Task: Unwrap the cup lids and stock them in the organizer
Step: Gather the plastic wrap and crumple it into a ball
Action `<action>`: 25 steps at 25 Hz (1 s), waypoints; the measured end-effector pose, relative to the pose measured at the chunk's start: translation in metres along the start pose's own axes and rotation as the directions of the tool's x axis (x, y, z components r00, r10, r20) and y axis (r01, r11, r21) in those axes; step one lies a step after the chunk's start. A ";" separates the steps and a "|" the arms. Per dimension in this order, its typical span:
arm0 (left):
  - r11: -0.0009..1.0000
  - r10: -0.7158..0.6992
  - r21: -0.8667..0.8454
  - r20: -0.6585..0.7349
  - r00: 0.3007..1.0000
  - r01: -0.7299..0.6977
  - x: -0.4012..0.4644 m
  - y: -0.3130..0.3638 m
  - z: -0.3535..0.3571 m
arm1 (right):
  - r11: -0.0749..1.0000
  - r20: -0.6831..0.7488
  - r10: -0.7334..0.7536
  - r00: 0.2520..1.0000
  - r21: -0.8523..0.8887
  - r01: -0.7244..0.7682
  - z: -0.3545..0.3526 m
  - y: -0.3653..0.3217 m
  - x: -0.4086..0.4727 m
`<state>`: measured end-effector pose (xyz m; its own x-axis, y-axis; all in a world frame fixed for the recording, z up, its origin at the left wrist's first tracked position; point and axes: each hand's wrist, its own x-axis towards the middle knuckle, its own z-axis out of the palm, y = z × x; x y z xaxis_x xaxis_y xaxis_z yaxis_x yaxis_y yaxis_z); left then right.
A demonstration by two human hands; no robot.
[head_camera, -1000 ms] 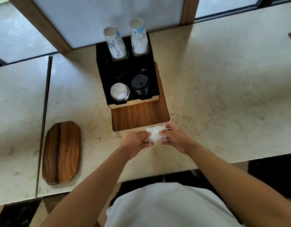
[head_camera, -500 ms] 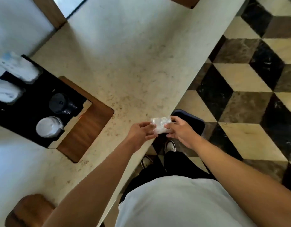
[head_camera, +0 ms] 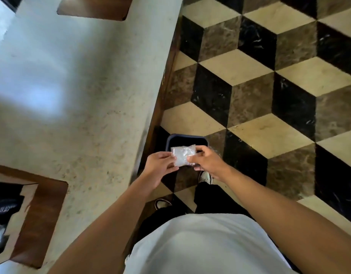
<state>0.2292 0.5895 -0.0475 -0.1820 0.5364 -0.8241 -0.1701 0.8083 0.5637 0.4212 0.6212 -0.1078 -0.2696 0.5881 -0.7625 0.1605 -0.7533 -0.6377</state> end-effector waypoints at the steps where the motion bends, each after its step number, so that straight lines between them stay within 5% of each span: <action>1: 1.000 -0.008 0.016 -0.016 1.000 0.009 0.005 0.001 0.013 | 1.000 -0.007 0.016 1.000 -0.013 -0.016 -0.012 0.000 0.002; 13: 0.947 -0.252 0.179 -0.099 0.963 0.266 0.159 -0.080 0.082 | 0.944 -0.237 0.325 0.916 0.015 -0.331 -0.048 0.093 0.092; 25: 0.930 -0.235 0.234 -0.216 0.948 0.284 0.413 -0.177 0.089 | 0.932 -0.230 0.319 0.919 -0.101 -0.349 -0.063 0.215 0.353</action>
<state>0.2707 0.6898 -0.4924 -0.3418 0.2657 -0.9014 0.0167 0.9608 0.2769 0.4205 0.6851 -0.5207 0.0215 0.3679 -0.9296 0.3397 -0.8772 -0.3393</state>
